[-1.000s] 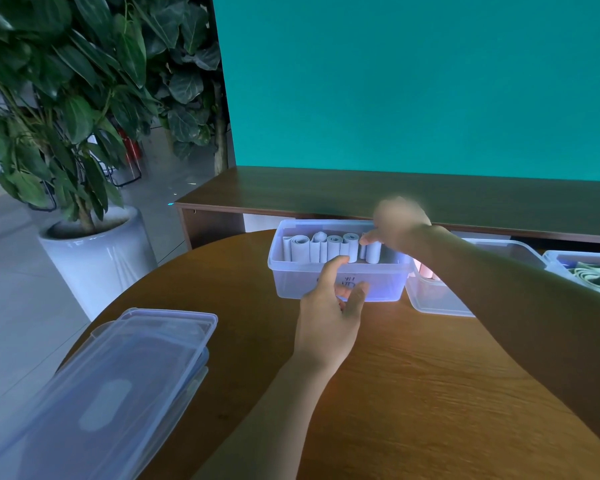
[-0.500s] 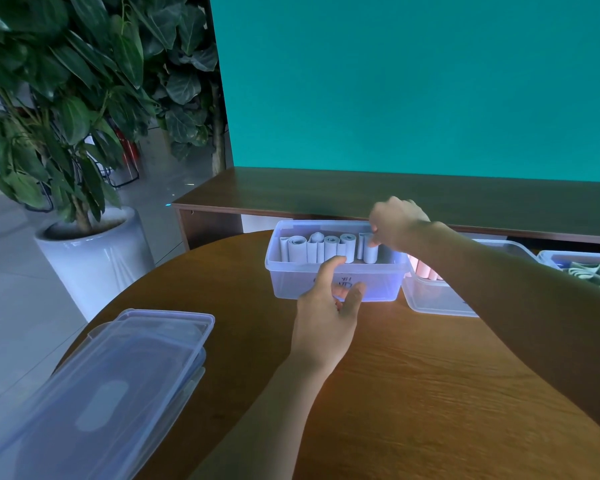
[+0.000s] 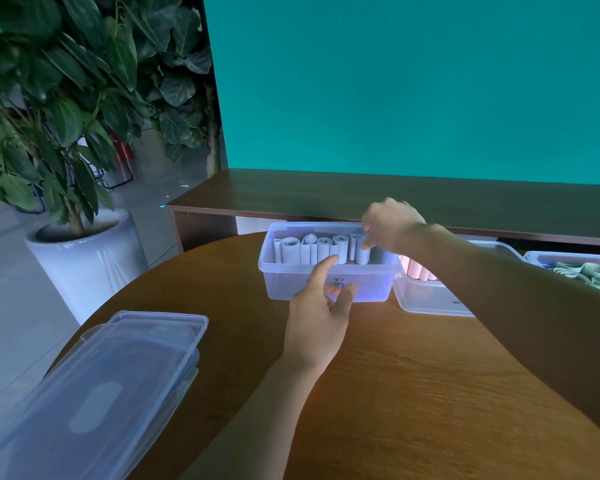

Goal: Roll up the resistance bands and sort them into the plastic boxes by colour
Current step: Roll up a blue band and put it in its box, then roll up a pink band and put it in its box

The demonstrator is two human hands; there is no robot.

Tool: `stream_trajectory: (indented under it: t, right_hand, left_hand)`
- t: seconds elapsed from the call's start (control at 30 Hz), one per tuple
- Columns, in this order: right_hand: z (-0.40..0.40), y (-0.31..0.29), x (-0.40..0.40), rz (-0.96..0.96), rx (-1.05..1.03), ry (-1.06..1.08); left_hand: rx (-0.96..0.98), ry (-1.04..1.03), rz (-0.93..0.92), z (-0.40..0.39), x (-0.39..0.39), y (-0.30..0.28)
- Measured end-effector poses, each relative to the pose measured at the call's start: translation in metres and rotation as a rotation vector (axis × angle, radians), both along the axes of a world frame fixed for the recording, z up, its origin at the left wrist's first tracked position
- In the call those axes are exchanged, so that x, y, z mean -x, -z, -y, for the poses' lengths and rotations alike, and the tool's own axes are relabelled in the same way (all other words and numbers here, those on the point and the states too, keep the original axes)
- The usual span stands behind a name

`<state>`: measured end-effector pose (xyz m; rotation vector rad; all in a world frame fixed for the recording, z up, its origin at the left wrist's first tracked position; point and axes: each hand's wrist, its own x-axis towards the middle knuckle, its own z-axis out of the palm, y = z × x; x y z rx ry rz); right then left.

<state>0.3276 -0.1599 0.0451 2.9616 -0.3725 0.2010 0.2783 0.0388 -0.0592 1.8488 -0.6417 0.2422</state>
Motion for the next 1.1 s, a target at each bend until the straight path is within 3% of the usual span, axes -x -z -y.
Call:
stream_trajectory:
  t: [0.17, 0.33, 0.7, 0.93, 1.1]
  right_hand:
    - [0.003, -0.016, 0.03, 0.117, -0.245, -0.012]
    - [0.006, -0.027, 0.111, 0.259, -0.465, -0.019]
    - [0.035, 0.035, 0.344, 0.446, -0.598, 0.227]
    - [0.064, 0.068, 0.458, 0.531, -0.576, 0.409]
    - [0.08, 0.092, 0.498, 0.642, -0.606, 0.482]
  left_hand:
    - [0.008, -0.011, 0.069, -0.001, 0.006, -0.004]
    - [0.044, -0.026, 0.123, -0.004, 0.025, -0.006]
    - [-0.077, 0.247, -0.16, 0.06, 0.16, -0.015]
    - [-0.138, 0.392, -0.177, 0.138, 0.255, -0.013]
    - [-0.196, 0.449, -0.152, 0.197, 0.297, -0.015]
